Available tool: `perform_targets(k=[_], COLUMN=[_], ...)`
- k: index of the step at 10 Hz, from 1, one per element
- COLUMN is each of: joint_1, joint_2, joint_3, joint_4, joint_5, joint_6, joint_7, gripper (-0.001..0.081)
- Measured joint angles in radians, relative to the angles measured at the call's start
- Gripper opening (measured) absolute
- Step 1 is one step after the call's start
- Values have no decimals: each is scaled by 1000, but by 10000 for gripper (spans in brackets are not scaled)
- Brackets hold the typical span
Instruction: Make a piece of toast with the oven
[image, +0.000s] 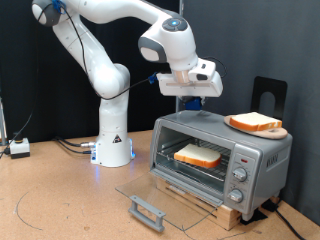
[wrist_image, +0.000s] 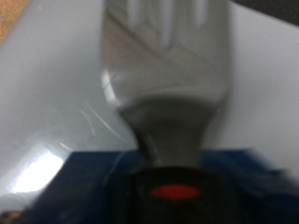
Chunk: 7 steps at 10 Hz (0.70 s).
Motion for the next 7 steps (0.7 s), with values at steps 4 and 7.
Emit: perform_targets(k=[4,7], joint_1=[9,21], joint_2=[-18,68], joint_3=[-43,-63], joint_4=[-19,-4], joint_5=[16,88], joint_6=[52,51], joint_7=[-41,-139], gripper=[743,807])
